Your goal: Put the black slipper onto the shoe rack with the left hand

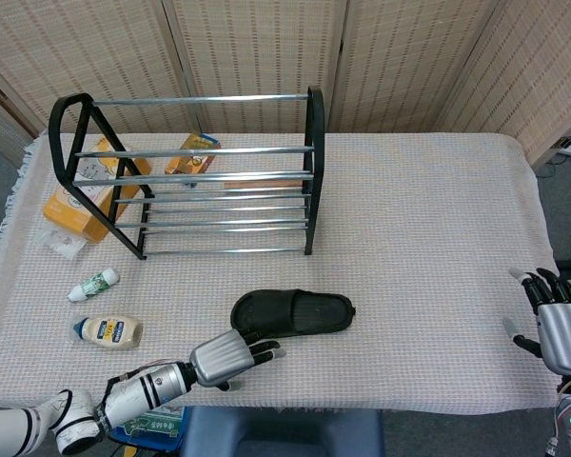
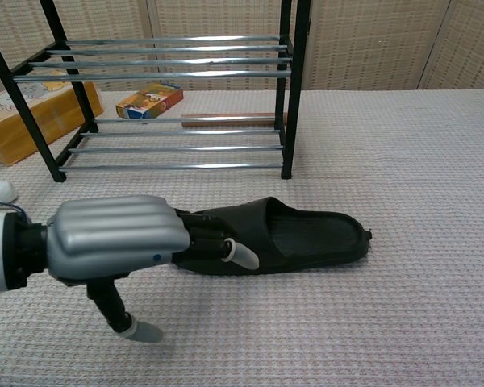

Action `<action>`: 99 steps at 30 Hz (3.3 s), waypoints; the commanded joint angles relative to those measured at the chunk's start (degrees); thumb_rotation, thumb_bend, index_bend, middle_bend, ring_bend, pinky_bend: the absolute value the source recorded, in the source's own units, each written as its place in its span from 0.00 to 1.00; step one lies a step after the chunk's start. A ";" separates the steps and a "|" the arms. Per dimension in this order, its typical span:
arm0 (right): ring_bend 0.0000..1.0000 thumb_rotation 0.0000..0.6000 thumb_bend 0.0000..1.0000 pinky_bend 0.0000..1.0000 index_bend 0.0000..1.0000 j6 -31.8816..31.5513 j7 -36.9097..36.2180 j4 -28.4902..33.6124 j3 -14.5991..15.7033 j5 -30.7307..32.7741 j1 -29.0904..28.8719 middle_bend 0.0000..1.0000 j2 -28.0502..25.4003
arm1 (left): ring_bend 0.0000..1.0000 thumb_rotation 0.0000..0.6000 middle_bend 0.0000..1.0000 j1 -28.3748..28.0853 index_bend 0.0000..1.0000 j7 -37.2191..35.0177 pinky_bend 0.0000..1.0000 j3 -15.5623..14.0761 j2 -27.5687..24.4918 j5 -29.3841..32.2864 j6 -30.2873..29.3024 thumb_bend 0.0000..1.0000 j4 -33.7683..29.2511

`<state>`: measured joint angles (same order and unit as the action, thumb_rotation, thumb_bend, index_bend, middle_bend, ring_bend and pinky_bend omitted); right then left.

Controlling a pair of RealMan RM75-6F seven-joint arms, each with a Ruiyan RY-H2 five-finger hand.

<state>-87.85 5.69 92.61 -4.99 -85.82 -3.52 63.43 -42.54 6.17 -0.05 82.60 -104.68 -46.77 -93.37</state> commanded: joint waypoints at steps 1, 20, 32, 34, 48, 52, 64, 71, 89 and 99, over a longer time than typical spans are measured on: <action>0.18 1.00 0.25 0.20 0.15 -0.11 -0.07 -0.11 0.06 0.22 0.23 0.25 0.06 | 0.10 1.00 0.18 -0.89 0.12 1.71 0.27 0.66 1.66 3.38 2.16 0.22 0.82; 0.18 1.00 0.25 0.20 0.15 -1.25 -0.66 0.07 0.15 0.39 1.37 0.25 -0.47 | 0.06 1.00 0.18 0.12 0.11 19.62 0.26 3.66 0.69 19.94 3.18 0.22 5.88; 0.18 1.00 0.25 0.20 0.15 -1.55 -1.75 -1.02 0.33 0.28 1.84 0.25 0.14 | 0.06 1.00 0.18 4.01 0.14 22.65 0.26 1.89 -7.28 20.24 -4.95 0.22 -7.86; 0.18 1.00 0.25 0.20 0.15 -1.51 -1.96 -1.24 0.39 0.14 1.85 0.25 0.19 | 0.06 1.00 0.18 3.32 0.14 21.87 0.26 2.13 -6.06 19.14 -5.02 0.22 -8.02; 0.18 1.00 0.25 0.20 0.15 -1.91 -3.63 -2.50 0.51 0.62 2.76 0.25 -0.08 | 0.06 1.00 0.18 -5.06 0.11 28.96 0.26 7.34 6.14 27.03 1.09 0.22 -2.35; 0.18 1.00 0.25 0.20 0.15 -1.91 -4.02 -2.88 0.53 0.82 2.96 0.25 0.08 | 0.06 1.00 0.18 -6.96 0.11 33.30 0.26 7.55 8.46 30.75 2.10 0.22 -0.27; 0.18 1.00 0.24 0.20 0.15 -1.33 -5.07 -3.36 0.61 1.03 3.07 0.25 0.24 | 0.06 1.00 0.27 -9.87 0.12 44.98 0.26 3.72 9.39 31.81 -0.03 0.22 1.24; 0.18 1.00 0.23 0.20 0.15 -1.24 -5.71 -3.53 0.66 1.01 3.20 0.25 0.32 | 0.06 1.00 0.30 -10.18 0.13 48.98 0.26 1.49 7.63 30.94 -1.39 0.22 -0.03; 0.18 1.00 0.23 0.20 0.15 -1.64 -6.15 -3.56 0.60 0.36 3.30 0.25 0.36 | 0.13 1.00 0.36 -8.00 0.21 56.02 0.26 -3.83 -3.04 36.50 -5.24 0.22 -8.70; 0.18 1.00 0.23 0.20 0.15 -1.91 -6.76 -3.97 0.79 0.00 3.54 0.25 0.68 | 0.13 1.00 0.36 -5.49 0.23 53.18 0.26 -7.22 -10.86 34.61 -7.96 0.22 -15.10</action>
<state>-89.77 -1.07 88.65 -4.20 -85.82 0.02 64.10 -48.69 61.33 -6.70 72.84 -68.51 -54.24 -107.02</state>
